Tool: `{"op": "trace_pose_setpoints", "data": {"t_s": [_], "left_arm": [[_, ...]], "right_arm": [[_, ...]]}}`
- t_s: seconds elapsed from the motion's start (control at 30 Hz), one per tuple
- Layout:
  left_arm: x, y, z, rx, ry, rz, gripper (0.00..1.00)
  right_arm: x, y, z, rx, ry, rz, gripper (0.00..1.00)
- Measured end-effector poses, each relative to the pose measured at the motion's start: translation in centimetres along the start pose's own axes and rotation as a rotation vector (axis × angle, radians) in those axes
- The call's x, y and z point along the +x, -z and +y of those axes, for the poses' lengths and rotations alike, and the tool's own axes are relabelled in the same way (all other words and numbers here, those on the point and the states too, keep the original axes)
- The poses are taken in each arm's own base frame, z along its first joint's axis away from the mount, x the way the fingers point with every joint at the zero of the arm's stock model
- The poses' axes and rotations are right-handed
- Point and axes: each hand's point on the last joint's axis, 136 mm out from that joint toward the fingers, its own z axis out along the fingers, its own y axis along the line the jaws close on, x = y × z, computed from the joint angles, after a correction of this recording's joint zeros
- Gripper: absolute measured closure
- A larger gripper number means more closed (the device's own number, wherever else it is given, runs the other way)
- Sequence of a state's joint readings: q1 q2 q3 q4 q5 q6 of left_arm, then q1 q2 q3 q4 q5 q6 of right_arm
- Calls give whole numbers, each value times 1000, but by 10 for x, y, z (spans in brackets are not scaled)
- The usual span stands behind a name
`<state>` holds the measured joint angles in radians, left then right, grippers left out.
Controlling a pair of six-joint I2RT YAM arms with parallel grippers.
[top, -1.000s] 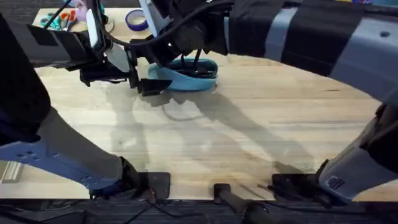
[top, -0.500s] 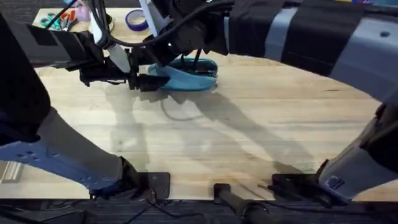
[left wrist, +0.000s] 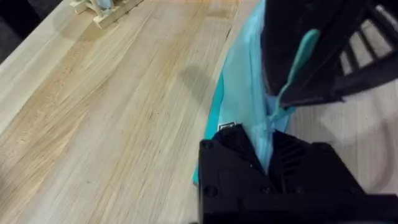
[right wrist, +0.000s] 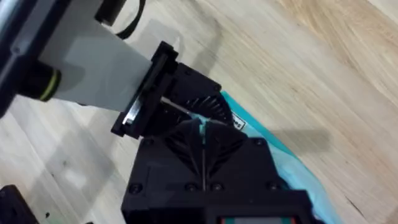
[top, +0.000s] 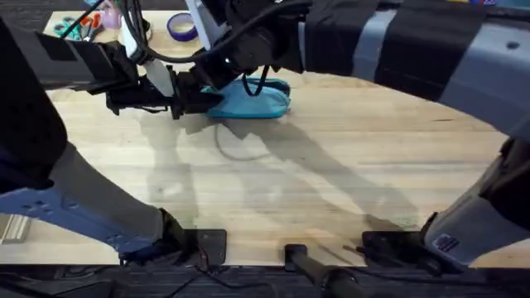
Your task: Unzip the bag, pick up the pens from the table one at a time and place them inside, then zip the bag closed.
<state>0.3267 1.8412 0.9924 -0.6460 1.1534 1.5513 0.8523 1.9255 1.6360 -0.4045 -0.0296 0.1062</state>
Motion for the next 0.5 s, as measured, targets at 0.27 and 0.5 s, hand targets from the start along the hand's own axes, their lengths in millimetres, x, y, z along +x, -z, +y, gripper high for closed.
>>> {"op": "trace_pose_setpoints", "data": {"t_s": [0.27, 0.5], "left_arm": [[0, 0, 0, 0, 0, 1, 947], [0, 0, 0, 0, -3, -1, 950]], "right_arm": [[10, 2, -29, 36, -44, 46, 969], [20, 5, -49, 50, -99, 87, 969]]}}
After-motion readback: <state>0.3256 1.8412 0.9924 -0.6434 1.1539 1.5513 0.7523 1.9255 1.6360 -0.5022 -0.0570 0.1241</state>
